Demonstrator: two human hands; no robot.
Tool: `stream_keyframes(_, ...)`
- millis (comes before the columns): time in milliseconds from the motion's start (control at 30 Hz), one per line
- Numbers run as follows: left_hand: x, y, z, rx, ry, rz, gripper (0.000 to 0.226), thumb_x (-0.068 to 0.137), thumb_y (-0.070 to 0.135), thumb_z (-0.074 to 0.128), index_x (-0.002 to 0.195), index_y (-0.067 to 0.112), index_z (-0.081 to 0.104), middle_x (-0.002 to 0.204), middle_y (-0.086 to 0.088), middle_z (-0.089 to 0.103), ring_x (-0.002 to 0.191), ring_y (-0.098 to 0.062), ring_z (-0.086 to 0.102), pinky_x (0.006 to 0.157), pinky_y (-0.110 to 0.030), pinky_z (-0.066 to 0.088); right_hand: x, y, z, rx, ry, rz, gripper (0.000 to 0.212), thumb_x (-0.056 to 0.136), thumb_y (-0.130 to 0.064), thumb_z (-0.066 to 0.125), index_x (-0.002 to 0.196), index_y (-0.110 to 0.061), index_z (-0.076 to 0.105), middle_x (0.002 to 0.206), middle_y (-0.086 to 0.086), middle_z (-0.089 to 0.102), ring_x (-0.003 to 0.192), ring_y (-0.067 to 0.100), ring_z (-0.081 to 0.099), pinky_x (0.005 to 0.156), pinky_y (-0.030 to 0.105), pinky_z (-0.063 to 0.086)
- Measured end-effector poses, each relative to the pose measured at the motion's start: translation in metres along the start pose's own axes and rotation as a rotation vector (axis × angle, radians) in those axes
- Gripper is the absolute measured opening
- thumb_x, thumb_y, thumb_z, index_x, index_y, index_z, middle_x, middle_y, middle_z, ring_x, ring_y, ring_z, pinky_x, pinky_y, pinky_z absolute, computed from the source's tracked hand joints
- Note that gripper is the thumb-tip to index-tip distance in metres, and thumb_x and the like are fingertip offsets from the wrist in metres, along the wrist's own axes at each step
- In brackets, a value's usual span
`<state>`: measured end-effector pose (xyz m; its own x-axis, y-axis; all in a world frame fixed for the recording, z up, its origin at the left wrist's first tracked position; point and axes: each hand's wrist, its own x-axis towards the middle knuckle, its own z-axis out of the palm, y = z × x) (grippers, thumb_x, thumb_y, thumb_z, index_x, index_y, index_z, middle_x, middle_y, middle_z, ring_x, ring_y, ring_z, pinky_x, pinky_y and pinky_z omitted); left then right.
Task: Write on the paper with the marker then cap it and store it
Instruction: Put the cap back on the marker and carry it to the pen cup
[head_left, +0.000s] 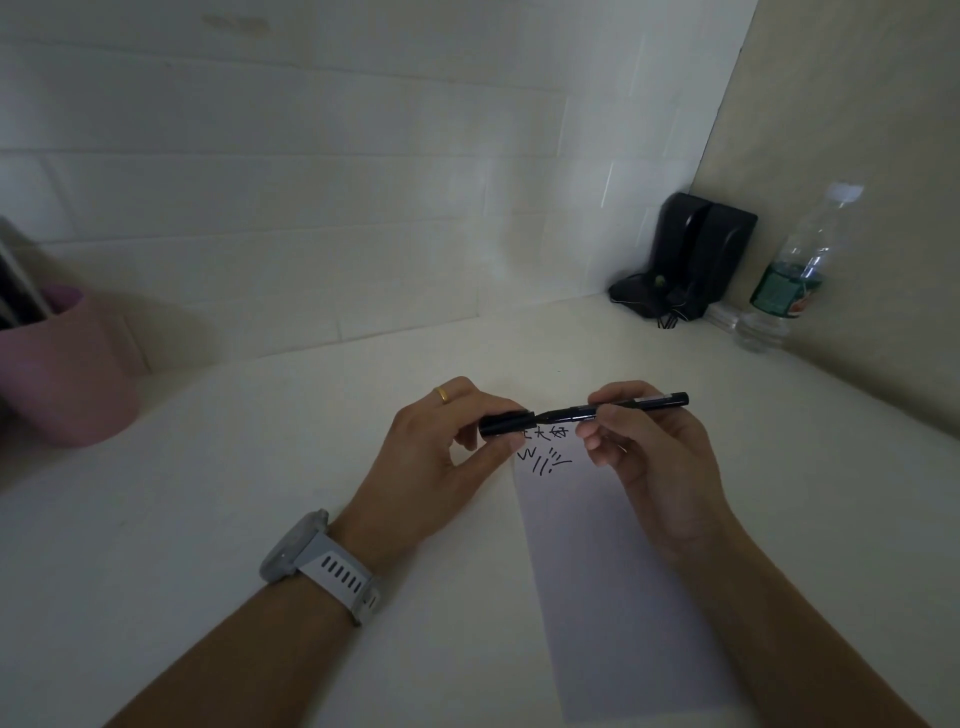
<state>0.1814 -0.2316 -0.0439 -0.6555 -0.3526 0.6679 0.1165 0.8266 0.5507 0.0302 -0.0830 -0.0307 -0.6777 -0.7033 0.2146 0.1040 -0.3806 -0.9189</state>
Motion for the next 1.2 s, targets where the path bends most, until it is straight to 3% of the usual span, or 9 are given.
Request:
stream_keyframes(233, 0.000, 0.000, 0.000, 0.011, -0.021, 0.046, 0.018, 0.090, 0.015, 0.075, 0.108, 0.015, 0.079, 0.080, 0.008, 0.064, 0.071, -0.015, 0.060, 0.073, -0.009, 0.041, -0.003, 0.007, 0.003, -0.046, -0.081, 0.051, 0.014, 0.081, -0.005, 0.070, 0.091, 0.001, 0.077, 0.072, 0.015, 0.073, 0.063, 0.019, 0.064, 0.056, 0.025, 0.049)
stream_keyframes(633, -0.002, -0.002, 0.002, 0.001, -0.030, 0.030, 0.019, 0.089, 0.019, 0.077, 0.108, 0.016, 0.080, 0.074, 0.003, 0.065, 0.067, -0.017, 0.060, 0.069, -0.014, 0.045, -0.002, 0.013, 0.000, 0.024, -0.079, 0.137, 0.020, 0.079, -0.007, 0.070, 0.095, 0.002, 0.078, 0.073, 0.015, 0.074, 0.066, 0.017, 0.069, 0.065, 0.023, 0.057)
stream_keyframes(833, -0.001, 0.001, 0.004, 0.036, -0.081, -0.009, 0.020, 0.094, 0.031, 0.068, 0.095, 0.015, 0.080, 0.067, 0.006, 0.057, 0.060, -0.009, 0.051, 0.061, -0.015, 0.041, 0.001, 0.013, 0.004, 0.047, -0.041, 0.188, 0.029, 0.077, -0.022, 0.077, 0.095, 0.000, 0.078, 0.076, 0.010, 0.070, 0.067, 0.014, 0.065, 0.062, 0.024, 0.050)
stream_keyframes(967, -0.001, 0.001, 0.005, 0.165, -0.121, -0.049, 0.032, 0.099, 0.037, 0.058, 0.082, 0.016, 0.073, 0.065, 0.010, 0.049, 0.062, -0.008, 0.045, 0.059, -0.011, 0.033, 0.000, 0.007, 0.011, 0.022, 0.009, 0.252, 0.030, 0.080, -0.021, 0.073, 0.097, 0.004, 0.077, 0.075, 0.011, 0.067, 0.065, 0.016, 0.060, 0.060, 0.022, 0.049)
stream_keyframes(1033, -0.003, 0.004, 0.004, 0.217, -0.130, -0.044, 0.034, 0.101, 0.040, 0.054, 0.085, 0.016, 0.073, 0.068, 0.012, 0.047, 0.062, -0.004, 0.041, 0.060, -0.016, 0.030, -0.002, -0.004, 0.019, -0.006, 0.028, 0.307, 0.036, 0.077, -0.020, 0.075, 0.101, 0.007, 0.076, 0.080, 0.014, 0.068, 0.067, 0.017, 0.061, 0.061, 0.022, 0.051)
stream_keyframes(1100, -0.007, 0.011, -0.003, 0.265, -0.149, -0.045, 0.037, 0.102, 0.043, 0.051, 0.088, 0.016, 0.073, 0.070, 0.008, 0.053, 0.063, -0.006, 0.044, 0.062, -0.022, 0.032, -0.004, -0.018, 0.030, -0.053, 0.029, 0.316, 0.041, 0.081, -0.014, 0.076, 0.115, 0.008, 0.070, 0.090, 0.019, 0.071, 0.075, 0.020, 0.066, 0.071, 0.024, 0.056)
stream_keyframes(1200, -0.016, 0.025, -0.033, 0.286, -0.079, -0.098, 0.037, 0.101, 0.046, 0.051, 0.086, 0.018, 0.070, 0.072, 0.002, 0.063, 0.063, -0.012, 0.052, 0.060, -0.024, 0.033, -0.010, -0.035, 0.060, -0.092, 0.049, 0.176, 0.043, 0.089, -0.003, 0.072, 0.130, -0.005, 0.057, 0.098, 0.022, 0.079, 0.090, 0.028, 0.076, 0.083, 0.032, 0.059)
